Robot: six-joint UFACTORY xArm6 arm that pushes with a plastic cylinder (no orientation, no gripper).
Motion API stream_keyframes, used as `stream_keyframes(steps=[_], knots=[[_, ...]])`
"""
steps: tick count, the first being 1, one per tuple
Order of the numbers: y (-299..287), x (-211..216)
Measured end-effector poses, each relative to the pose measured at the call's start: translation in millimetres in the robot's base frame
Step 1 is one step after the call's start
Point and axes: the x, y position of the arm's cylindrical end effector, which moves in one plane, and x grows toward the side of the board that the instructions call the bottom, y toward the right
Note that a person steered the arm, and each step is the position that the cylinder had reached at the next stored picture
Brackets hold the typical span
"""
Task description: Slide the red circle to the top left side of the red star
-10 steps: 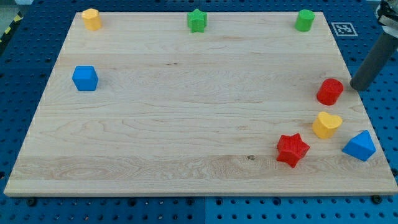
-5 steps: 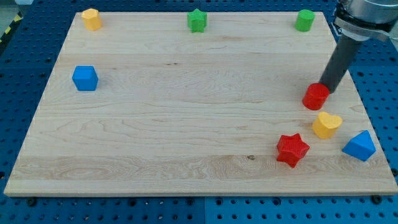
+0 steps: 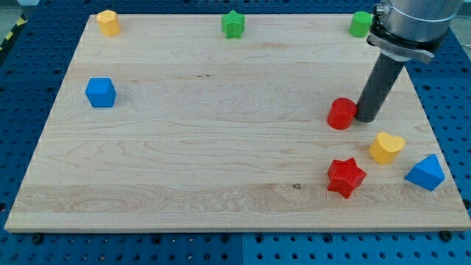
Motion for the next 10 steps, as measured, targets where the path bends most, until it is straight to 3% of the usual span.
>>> stream_keyframes(steps=[2,6,9,10], knots=[[-34.6,-6.5],[-156.8,-5.6],[-157.8,43.4],[-116.1,58.4]])
